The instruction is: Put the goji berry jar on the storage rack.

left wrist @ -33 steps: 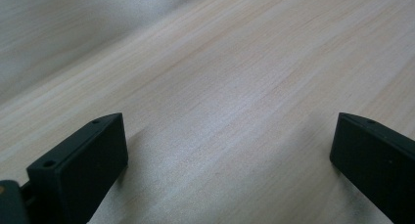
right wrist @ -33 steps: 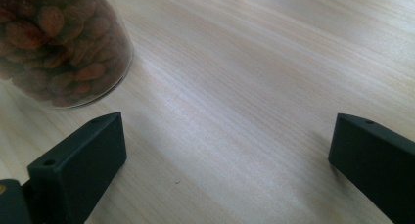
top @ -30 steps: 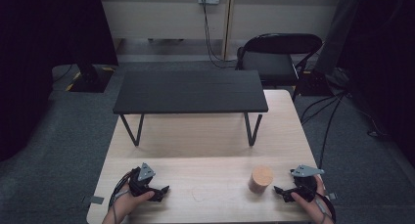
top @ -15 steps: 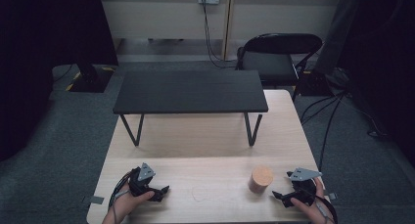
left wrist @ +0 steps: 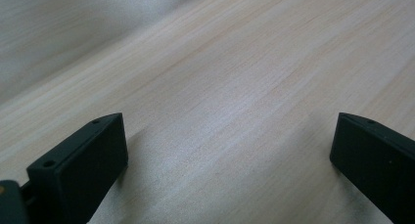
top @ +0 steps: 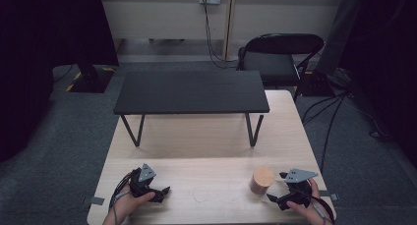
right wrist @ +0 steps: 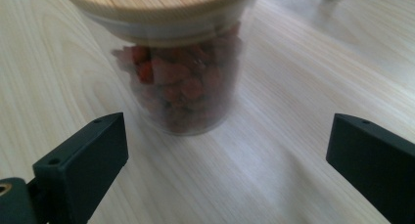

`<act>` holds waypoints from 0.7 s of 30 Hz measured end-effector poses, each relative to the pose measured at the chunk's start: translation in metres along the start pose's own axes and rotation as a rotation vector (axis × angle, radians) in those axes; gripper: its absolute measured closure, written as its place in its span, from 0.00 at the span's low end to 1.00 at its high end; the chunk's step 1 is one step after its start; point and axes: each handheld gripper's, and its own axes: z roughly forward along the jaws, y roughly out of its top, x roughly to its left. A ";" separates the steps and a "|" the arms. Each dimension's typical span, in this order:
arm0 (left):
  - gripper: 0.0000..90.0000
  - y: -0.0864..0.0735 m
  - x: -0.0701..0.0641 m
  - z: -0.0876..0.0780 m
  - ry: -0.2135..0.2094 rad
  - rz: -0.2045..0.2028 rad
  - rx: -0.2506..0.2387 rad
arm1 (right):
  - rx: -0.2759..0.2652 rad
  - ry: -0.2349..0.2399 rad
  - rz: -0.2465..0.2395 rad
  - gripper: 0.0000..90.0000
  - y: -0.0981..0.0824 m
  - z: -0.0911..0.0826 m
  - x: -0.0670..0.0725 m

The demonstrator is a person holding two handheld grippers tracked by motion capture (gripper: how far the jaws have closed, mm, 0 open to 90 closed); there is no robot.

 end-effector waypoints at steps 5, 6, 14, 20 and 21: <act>0.00 0.000 0.000 0.000 0.000 0.003 0.002 | -0.020 0.016 0.004 0.01 0.002 0.005 0.000; 0.00 0.000 0.000 0.000 0.000 0.002 0.002 | -0.020 0.018 0.006 0.01 0.003 0.006 0.000; 0.00 0.000 0.000 0.000 0.000 -0.001 -0.001 | -0.025 0.032 -0.017 0.01 0.009 0.016 0.002; 0.00 0.000 0.000 0.000 0.000 0.003 0.002 | -0.034 0.036 -0.017 0.01 0.010 0.020 0.001; 0.00 0.000 0.000 0.000 0.000 -0.001 -0.001 | -0.031 0.036 -0.019 0.01 0.011 0.021 0.001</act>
